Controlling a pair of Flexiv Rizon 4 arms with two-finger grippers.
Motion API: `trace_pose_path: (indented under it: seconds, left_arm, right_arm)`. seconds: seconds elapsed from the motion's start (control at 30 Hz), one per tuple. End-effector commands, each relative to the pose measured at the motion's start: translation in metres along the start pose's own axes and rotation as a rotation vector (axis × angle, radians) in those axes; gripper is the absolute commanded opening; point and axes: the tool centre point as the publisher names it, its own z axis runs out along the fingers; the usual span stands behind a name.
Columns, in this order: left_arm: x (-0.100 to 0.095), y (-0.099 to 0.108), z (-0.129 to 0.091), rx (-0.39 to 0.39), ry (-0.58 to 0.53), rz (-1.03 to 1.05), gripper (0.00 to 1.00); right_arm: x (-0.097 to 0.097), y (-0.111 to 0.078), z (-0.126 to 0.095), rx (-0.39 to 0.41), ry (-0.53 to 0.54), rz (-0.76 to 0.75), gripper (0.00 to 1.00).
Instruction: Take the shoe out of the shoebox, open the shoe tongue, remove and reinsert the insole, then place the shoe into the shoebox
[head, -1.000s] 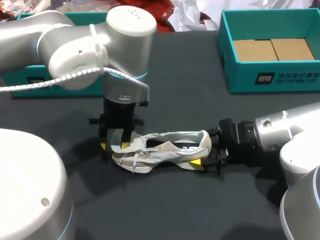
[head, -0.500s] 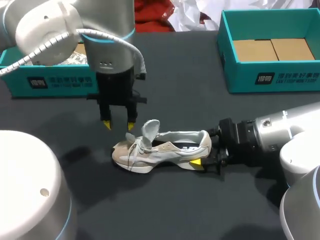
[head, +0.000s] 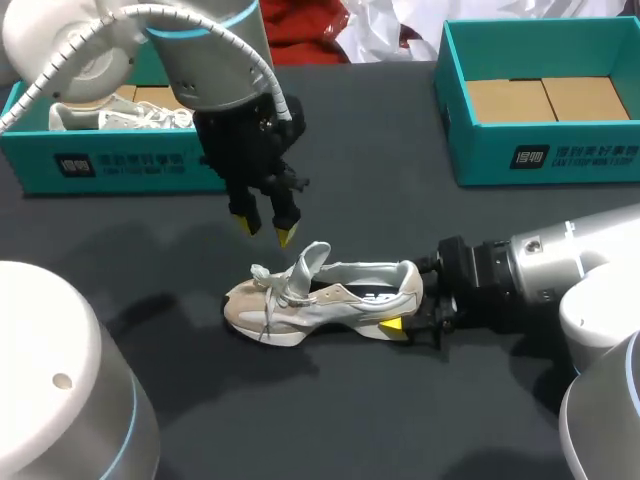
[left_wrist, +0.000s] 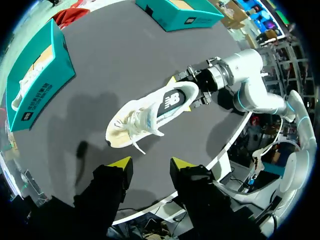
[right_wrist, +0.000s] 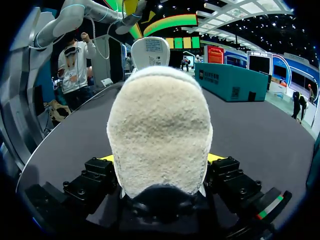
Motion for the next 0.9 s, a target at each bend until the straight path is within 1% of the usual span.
trace_pose_path:
  seconds: [0.03, 0.07, 0.1, 0.17, 0.2, 0.23, 0.27, 0.33, 0.37, 0.4, 0.73, 0.8, 0.83, 0.87, 0.9]
  left_arm:
    - [0.016, -0.019, -0.011, -0.15, -0.059, 0.508, 0.48]
    - [0.019, -0.02, -0.012, -0.151, -0.062, 0.563, 0.48]
    - [0.023, -0.023, -0.013, -0.17, -0.069, 0.614, 0.46]
    - [0.028, -0.025, -0.014, -0.186, -0.073, 0.725, 0.39]
    - [0.031, -0.026, -0.014, -0.203, -0.071, 0.772, 0.31]
    - [0.032, -0.026, -0.015, -0.22, -0.079, 0.851, 0.04]
    - [0.033, -0.027, -0.014, -0.232, -0.109, 0.927, 0.0]
    - [0.034, -0.029, -0.008, -0.235, -0.195, 1.035, 0.0]
    - [0.038, -0.034, -0.004, -0.241, -0.173, 0.951, 0.0]
    - [0.047, -0.043, -0.003, -0.266, -0.111, 0.751, 0.0]
    - [0.047, -0.043, -0.003, -0.266, -0.111, 0.751, 0.0]
    - [0.046, -0.042, 0.003, -0.243, -0.116, 0.858, 0.0]
    - [0.048, -0.042, 0.007, -0.244, -0.153, 0.851, 0.0]
    - [0.049, -0.041, 0.009, -0.216, -0.157, 0.892, 0.0]
    - [0.049, -0.04, 0.011, -0.189, -0.129, 0.927, 0.0]
  right_arm:
    - [0.001, 0.0, 0.0, 0.003, -0.001, 0.001, 0.0]
    - [0.001, 0.0, 0.0, 0.003, -0.001, 0.001, 0.0]
    - [0.001, 0.0, 0.0, 0.003, -0.001, 0.001, 0.0]
    - [0.001, 0.0, 0.0, 0.003, -0.001, 0.001, 0.0]
    - [0.001, 0.0, 0.0, 0.003, -0.001, 0.001, 0.0]
    - [0.001, 0.0, 0.0, 0.003, -0.001, 0.001, 0.0]
    - [0.001, 0.0, 0.0, 0.003, -0.001, 0.001, 0.0]
    - [0.001, 0.0, 0.0, 0.003, -0.001, 0.001, 0.0]
    - [0.001, 0.0, 0.0, 0.003, -0.001, 0.001, 0.0]
    - [0.001, 0.0, 0.0, 0.003, -0.001, 0.001, 0.0]
    - [0.001, 0.0, 0.0, 0.003, -0.001, 0.001, 0.0]
    - [0.001, 0.0, 0.0, 0.003, -0.001, 0.001, 0.0]
    - [0.001, 0.0, 0.0, 0.003, -0.001, 0.001, 0.0]
    - [0.001, 0.0, 0.0, 0.003, -0.001, 0.001, 0.0]
    - [0.001, 0.0, 0.0, 0.003, -0.001, 0.001, 0.0]
